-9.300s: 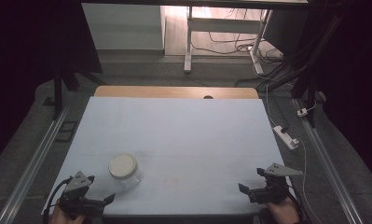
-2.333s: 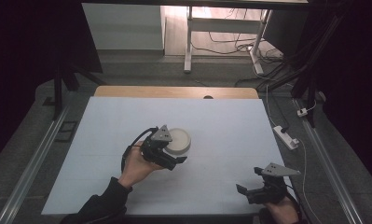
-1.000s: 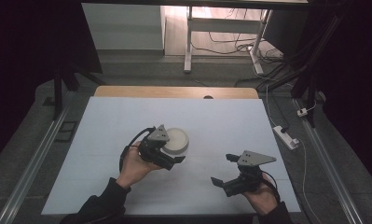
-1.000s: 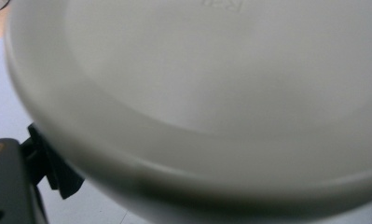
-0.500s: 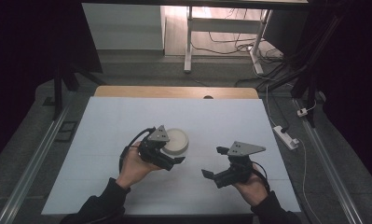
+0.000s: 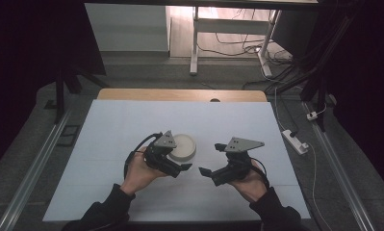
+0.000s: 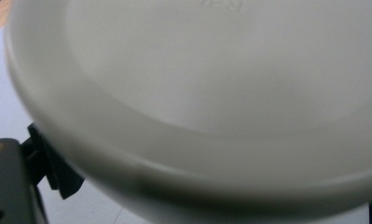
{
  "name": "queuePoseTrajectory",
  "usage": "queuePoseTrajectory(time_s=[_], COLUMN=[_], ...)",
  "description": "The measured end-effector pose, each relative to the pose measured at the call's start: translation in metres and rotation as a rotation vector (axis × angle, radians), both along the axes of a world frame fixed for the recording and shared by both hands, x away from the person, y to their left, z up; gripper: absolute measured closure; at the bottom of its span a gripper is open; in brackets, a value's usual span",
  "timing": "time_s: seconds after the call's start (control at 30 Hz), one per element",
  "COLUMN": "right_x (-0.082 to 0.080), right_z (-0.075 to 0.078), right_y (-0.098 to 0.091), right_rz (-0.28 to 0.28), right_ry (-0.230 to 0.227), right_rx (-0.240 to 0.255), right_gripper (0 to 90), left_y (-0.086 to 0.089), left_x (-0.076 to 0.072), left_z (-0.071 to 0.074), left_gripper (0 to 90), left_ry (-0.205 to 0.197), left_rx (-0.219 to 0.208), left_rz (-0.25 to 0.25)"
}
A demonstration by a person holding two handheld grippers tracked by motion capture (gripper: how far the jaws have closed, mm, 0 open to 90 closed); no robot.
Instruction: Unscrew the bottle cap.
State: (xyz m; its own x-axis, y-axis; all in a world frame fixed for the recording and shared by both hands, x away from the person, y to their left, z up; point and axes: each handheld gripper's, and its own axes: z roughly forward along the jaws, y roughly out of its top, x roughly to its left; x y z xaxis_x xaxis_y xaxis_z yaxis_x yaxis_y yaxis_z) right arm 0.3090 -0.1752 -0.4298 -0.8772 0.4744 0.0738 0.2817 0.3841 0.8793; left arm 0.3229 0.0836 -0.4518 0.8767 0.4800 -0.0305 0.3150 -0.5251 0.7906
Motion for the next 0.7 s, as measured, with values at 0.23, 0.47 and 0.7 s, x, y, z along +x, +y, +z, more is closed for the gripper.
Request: queuePoseTrajectory(time_s=[0.23, 0.47, 0.7], right_x=[0.004, 0.008, 0.010], right_z=[0.005, 0.011, 0.011], right_y=[0.014, 0.030, 0.048], right_rz=[0.013, 0.024, 0.049], right_ry=[-0.007, -0.008, -0.013], right_rx=[0.013, 0.027, 0.022], right_gripper=[0.0, 0.0, 0.0], left_y=[-0.002, -0.005, -0.006], left_x=[-0.001, -0.002, -0.003], left_z=[0.000, -0.001, -0.001], left_gripper=[7.3, 7.3, 7.3], left_ry=[-0.005, -0.006, -0.008], left_rx=[0.017, 0.027, 0.024], left_rz=[-0.023, -0.040, -0.045])
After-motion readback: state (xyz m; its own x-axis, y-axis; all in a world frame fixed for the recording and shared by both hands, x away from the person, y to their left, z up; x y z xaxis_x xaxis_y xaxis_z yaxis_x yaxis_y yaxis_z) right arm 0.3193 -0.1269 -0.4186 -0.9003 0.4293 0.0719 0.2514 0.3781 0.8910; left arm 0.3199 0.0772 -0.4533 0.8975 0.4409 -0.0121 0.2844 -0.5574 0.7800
